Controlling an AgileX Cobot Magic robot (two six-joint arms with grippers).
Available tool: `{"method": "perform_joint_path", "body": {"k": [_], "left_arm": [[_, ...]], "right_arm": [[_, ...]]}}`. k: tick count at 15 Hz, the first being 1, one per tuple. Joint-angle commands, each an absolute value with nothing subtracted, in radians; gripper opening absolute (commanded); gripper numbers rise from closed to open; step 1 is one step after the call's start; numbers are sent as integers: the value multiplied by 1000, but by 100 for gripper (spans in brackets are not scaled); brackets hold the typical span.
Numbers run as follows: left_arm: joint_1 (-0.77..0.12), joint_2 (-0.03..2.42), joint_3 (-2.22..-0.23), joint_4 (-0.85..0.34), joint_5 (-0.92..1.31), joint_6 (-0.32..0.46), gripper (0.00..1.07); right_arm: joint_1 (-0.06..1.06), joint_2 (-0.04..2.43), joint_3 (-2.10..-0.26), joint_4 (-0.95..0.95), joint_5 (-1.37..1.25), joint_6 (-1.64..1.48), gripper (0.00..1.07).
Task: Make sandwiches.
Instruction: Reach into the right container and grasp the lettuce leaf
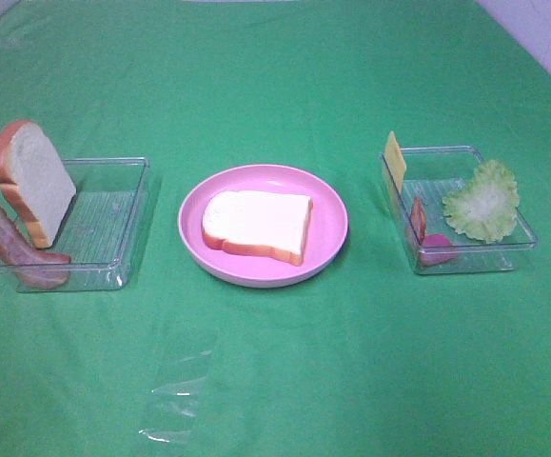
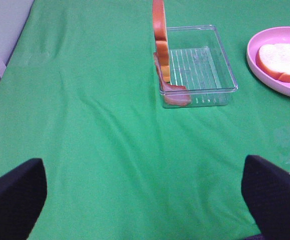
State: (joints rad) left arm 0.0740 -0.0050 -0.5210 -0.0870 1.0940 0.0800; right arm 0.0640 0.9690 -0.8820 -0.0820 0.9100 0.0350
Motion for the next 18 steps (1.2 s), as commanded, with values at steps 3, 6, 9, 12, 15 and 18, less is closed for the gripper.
{"method": "perform_joint_path", "body": {"k": [3, 6, 9, 12, 15, 18], "left_arm": [[71, -19, -518, -90, 1078, 75, 98], [71, -19, -518, -90, 1078, 75, 98], [71, -19, -518, -90, 1078, 75, 98], [71, -19, -518, -90, 1078, 75, 98], [71, -19, -518, -90, 1078, 75, 98], [71, -19, -518, -90, 1078, 75, 98]], "right_arm": [[59, 1377, -1189, -93, 1001, 26, 96], [59, 1575, -1365, -86, 1041, 0, 96], [59, 1714, -1458, -86, 1046, -5, 96], [59, 1765, -1487, -86, 1049, -8, 96], [56, 1823, -1493, -86, 1033, -8, 95], [56, 1907, -1493, -82, 988, -17, 95]]}}
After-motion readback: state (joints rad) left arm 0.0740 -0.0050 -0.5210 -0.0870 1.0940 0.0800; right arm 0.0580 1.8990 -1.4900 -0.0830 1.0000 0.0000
